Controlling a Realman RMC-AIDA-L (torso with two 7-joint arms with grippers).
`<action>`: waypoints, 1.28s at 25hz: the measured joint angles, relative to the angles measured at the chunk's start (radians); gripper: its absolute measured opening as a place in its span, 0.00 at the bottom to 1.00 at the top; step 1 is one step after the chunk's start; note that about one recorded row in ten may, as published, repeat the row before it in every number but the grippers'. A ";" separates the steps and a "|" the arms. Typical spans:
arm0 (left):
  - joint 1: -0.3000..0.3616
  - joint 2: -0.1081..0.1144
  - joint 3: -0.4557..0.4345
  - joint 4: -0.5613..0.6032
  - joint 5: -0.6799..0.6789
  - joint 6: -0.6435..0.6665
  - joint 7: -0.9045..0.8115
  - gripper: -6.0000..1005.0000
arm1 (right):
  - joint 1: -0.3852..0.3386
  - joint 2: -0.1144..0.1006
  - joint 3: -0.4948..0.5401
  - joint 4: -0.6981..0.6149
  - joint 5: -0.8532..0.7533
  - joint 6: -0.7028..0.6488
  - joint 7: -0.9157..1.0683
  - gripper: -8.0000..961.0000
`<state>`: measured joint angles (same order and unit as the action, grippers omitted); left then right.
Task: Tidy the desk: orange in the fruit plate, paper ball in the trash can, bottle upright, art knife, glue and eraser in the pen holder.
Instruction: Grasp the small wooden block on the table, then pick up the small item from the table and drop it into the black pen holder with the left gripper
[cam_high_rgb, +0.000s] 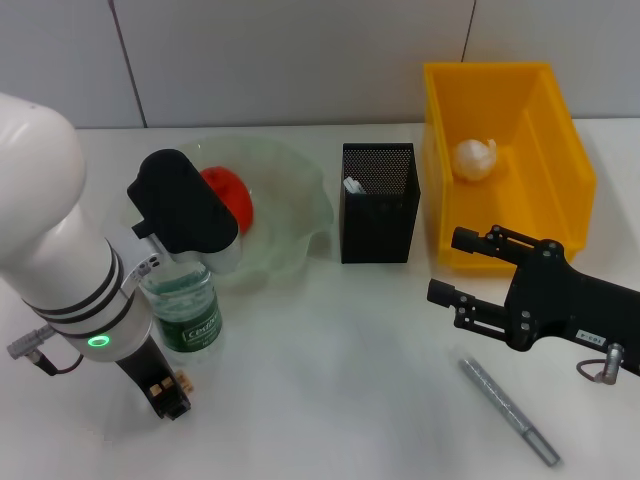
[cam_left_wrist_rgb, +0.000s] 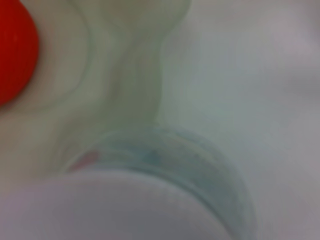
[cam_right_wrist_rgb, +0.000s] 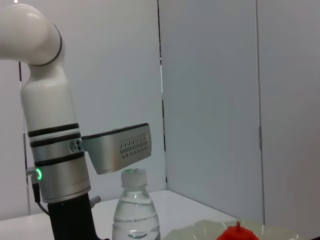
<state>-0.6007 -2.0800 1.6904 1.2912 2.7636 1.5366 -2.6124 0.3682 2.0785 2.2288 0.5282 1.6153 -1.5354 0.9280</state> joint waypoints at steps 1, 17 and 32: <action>-0.002 0.000 0.000 -0.002 0.000 -0.001 0.000 0.36 | 0.000 0.000 0.000 0.000 0.000 0.000 0.000 0.73; -0.005 0.000 -0.001 -0.002 -0.002 0.000 0.002 0.27 | -0.001 0.000 0.014 0.003 0.000 -0.005 0.000 0.73; 0.070 0.005 -0.003 0.205 -0.102 0.079 0.032 0.27 | -0.008 0.000 0.028 0.006 0.003 -0.007 0.000 0.73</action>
<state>-0.5308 -2.0752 1.6874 1.4959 2.6617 1.6159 -2.5809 0.3598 2.0785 2.2569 0.5340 1.6184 -1.5424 0.9280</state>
